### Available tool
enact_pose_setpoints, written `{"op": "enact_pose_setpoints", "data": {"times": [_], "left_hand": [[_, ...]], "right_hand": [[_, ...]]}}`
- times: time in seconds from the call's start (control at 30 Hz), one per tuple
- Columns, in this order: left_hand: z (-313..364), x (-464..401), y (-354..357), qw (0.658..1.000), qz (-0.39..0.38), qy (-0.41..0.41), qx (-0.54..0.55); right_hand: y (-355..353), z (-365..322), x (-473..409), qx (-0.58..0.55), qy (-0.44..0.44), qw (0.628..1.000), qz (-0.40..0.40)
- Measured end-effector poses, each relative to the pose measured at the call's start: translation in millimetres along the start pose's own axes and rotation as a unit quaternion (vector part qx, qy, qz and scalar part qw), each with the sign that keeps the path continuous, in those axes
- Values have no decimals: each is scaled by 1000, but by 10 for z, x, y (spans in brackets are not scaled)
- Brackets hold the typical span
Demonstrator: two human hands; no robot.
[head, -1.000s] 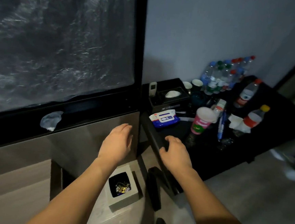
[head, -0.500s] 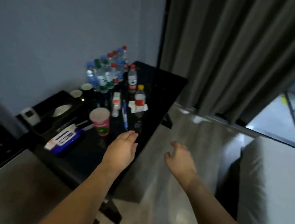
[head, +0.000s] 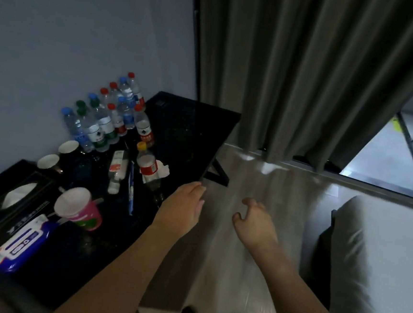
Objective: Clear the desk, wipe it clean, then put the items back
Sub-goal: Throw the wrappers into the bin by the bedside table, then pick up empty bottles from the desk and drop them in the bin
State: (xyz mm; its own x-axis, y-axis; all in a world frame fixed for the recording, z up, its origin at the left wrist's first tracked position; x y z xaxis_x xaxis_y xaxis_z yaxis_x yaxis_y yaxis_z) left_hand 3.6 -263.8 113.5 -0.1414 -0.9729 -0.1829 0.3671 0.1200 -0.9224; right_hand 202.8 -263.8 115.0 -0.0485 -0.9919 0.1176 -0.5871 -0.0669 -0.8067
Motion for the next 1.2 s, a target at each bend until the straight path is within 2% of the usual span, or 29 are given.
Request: {"op": "enact_pose_setpoints", "data": {"times": [0.4, 0.53, 0.63, 0.8, 0.93, 1.07, 1.2], "left_hand": [[-156, -2142, 366, 998, -8, 3, 54], [-237, -2578, 500, 997, -17, -31, 65], [-438, -2864, 555, 996, -4, -76, 56], [-867, -3054, 301, 975, 37, -215, 32], [-1233, -2902, -30, 943, 88, -321, 18], [-1509, -2556, -398, 923, 125, -365, 6], [-1791, -2273, -664, 900, 150, -408, -3]], "right_hand": [[-429, -98, -1971, 48, 5, 998, 29], [-384, -160, -2530, 65, -6, 998, -11], [-238, -283, -3062, 73, -55, 995, -50], [112, -863, -3798, 62, -159, 973, -155], [500, -1512, -3994, 47, -244, 944, -218], [893, -2087, -3827, 36, -335, 905, -260], [1192, -2487, -3699, 67, -379, 883, -267]]}}
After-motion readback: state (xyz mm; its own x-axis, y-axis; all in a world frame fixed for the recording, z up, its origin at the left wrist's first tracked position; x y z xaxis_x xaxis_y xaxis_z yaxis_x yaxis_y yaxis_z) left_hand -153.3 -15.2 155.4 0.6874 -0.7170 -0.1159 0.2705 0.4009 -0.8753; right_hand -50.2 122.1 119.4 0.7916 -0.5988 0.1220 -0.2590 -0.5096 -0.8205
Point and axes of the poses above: each hand's wrist, its own x-axis away from the middle knuckle, its own y-axis out of the palm, z = x × y, the point moved 1 cm from there along -x, towards the middle knuckle, and after that the axes turned 4 degrees about z, right-handed, at the moved point
